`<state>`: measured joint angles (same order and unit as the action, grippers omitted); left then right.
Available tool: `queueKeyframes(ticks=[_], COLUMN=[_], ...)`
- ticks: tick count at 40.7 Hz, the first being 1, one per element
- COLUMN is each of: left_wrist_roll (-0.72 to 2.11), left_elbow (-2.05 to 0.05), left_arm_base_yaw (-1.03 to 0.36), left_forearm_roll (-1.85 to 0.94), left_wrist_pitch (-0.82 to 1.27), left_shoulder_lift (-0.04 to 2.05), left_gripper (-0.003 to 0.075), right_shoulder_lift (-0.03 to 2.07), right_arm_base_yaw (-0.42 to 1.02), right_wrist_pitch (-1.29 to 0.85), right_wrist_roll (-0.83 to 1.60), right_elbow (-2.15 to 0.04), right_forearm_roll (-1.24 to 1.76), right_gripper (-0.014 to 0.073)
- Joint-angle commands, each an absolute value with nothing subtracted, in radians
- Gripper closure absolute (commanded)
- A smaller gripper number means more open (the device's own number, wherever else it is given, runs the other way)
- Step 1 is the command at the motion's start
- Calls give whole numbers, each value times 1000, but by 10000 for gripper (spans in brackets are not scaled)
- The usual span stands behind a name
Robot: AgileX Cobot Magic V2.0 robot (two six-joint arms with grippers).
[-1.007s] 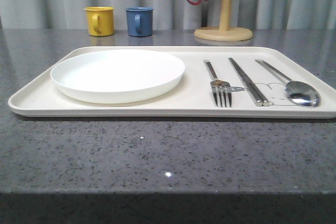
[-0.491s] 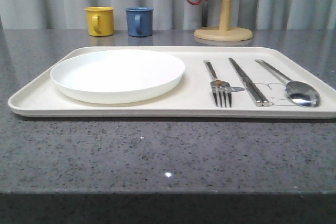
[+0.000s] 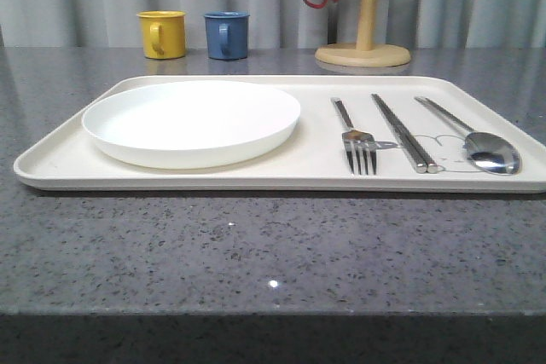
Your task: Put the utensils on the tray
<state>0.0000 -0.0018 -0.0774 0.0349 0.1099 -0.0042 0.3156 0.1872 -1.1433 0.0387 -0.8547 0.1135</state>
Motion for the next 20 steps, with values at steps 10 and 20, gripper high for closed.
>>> queueKeyframes(ticks=[10,20], left_wrist_roll=[-9,-9], left_elbow=[22,22], left_arm_base_yaw=[-74,-74], left_forearm_roll=[24,24], left_wrist_pitch=[-46,-46], left_shoulder_lift=[-26,-26], left_gripper=[740,740], right_shoulder_lift=[329,329], right_arm_base_yaw=[183,183], right_wrist_pitch=[-1074,-1074], right_wrist_roll=[43,43], right_elbow=[-874,-874], right_forearm_roll=[110,110], right_gripper=[709,709])
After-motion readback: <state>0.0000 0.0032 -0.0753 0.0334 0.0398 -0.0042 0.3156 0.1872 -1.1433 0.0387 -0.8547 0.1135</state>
